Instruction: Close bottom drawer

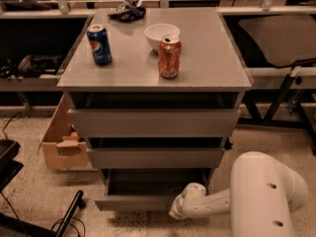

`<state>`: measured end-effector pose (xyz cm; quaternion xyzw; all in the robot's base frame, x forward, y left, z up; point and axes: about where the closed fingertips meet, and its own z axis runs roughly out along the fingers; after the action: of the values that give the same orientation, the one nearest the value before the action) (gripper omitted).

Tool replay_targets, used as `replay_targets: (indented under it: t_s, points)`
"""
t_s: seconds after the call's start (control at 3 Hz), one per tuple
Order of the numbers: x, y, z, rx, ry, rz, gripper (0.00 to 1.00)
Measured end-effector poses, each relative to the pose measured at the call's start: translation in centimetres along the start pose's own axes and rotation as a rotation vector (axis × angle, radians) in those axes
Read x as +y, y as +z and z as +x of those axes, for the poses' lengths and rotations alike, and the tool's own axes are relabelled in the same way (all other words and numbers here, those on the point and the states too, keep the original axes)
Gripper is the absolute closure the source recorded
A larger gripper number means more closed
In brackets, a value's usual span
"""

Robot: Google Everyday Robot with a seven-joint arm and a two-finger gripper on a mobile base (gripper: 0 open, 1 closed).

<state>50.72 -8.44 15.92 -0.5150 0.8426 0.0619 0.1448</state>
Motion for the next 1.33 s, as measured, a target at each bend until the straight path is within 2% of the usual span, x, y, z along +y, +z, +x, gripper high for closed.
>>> replay_targets:
  t_s: [0.33, 0.67, 1.33]
  points:
    - [0.0, 0.0, 0.0, 0.000, 0.000, 0.000, 1.00]
    - [-4.7, 0.4, -1.5, -0.015, -0.027, 0.070, 1.00]
    - [-8.2, 1.0, -2.7, -0.034, -0.047, 0.124, 1.00]
